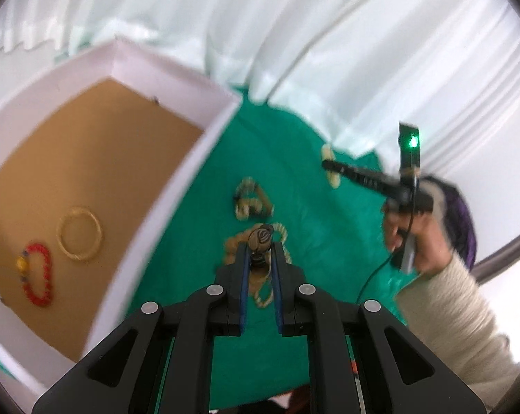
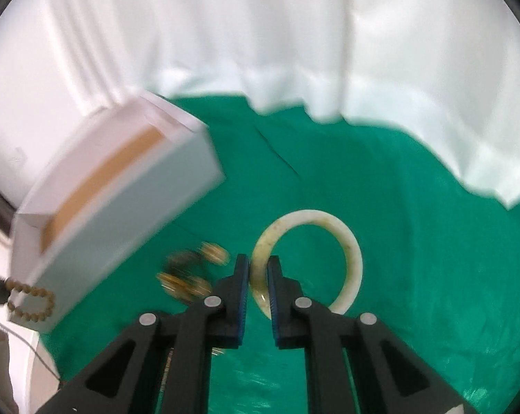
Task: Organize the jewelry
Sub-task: 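Grasp the cream jade bangle with the right tool while the left tool holds the beads, then carry both held pieces into the white box and open both tools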
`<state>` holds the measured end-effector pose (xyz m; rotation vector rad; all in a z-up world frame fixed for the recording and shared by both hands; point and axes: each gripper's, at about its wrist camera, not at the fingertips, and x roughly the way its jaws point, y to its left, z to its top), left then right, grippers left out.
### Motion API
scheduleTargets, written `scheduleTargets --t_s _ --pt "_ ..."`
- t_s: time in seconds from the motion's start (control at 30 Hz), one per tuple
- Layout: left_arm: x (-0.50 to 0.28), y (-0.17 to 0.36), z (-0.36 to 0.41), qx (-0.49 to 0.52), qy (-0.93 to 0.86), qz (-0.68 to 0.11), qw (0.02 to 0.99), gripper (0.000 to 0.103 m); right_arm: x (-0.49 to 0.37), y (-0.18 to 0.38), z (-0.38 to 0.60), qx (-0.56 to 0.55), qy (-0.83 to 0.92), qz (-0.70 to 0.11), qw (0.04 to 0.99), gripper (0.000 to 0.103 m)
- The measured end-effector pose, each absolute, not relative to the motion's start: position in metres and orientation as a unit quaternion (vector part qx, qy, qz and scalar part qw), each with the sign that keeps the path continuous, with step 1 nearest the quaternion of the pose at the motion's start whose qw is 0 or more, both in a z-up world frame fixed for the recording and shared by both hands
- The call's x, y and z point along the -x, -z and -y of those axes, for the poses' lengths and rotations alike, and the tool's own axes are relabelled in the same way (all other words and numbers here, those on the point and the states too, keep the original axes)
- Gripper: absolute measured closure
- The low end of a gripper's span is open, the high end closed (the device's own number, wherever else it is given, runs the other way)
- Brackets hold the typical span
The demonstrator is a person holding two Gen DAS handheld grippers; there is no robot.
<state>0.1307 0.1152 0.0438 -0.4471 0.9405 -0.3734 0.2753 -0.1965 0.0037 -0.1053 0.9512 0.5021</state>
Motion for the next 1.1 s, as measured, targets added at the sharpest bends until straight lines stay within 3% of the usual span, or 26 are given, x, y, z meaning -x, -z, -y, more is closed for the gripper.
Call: scheduleTargets --t_s 0.17,0.33,0.63,0.83,0.87,0.9,0.93,1.0,1.1 --pt "-0.136 -0.086 -0.168 0.227 0.13 -0.403 0.877 0.093 -0.26 -0.061 0.12 0.08 -0.314 -0.393 0.861 0.092" --pt "-0.163 -0.07 -0.207 0.225 0.059 -0.417 0.879 0.093 -0.253 -0.072 0.025 0.11 -0.375 -0.37 0.843 0.092" --pt "-0.203 0.028 -0.269 0.208 -0.082 -0.498 0.838 0.093 -0.26 0.017 -0.113 0.248 -0.367 -0.423 0.79 0.092" --pt "-0.209 0.071 -0.288 0.23 -0.123 -0.525 0.81 0.091 -0.262 0.064 -0.132 0.271 -0.337 -0.454 0.779 0.086" --pt "-0.208 0.074 -0.289 0.229 -0.129 -0.528 0.808 0.089 -0.263 0.064 -0.132 0.256 -0.342 -0.458 0.78 0.086" --pt "-0.207 0.075 -0.289 0.228 -0.132 -0.529 0.806 0.077 -0.262 0.062 -0.131 0.246 -0.344 -0.458 0.782 0.082" --pt "-0.205 0.075 -0.289 0.226 -0.134 -0.529 0.807 0.057 -0.262 0.055 -0.126 0.224 -0.351 -0.456 0.787 0.075" --pt "-0.198 0.067 -0.287 0.218 -0.142 -0.515 0.817 0.035 -0.257 0.04 -0.119 0.185 -0.371 -0.449 0.792 0.065" --pt "-0.184 0.047 -0.285 0.21 -0.149 -0.49 0.833 0.032 -0.249 0.006 -0.1 0.145 -0.385 -0.426 0.806 0.065"
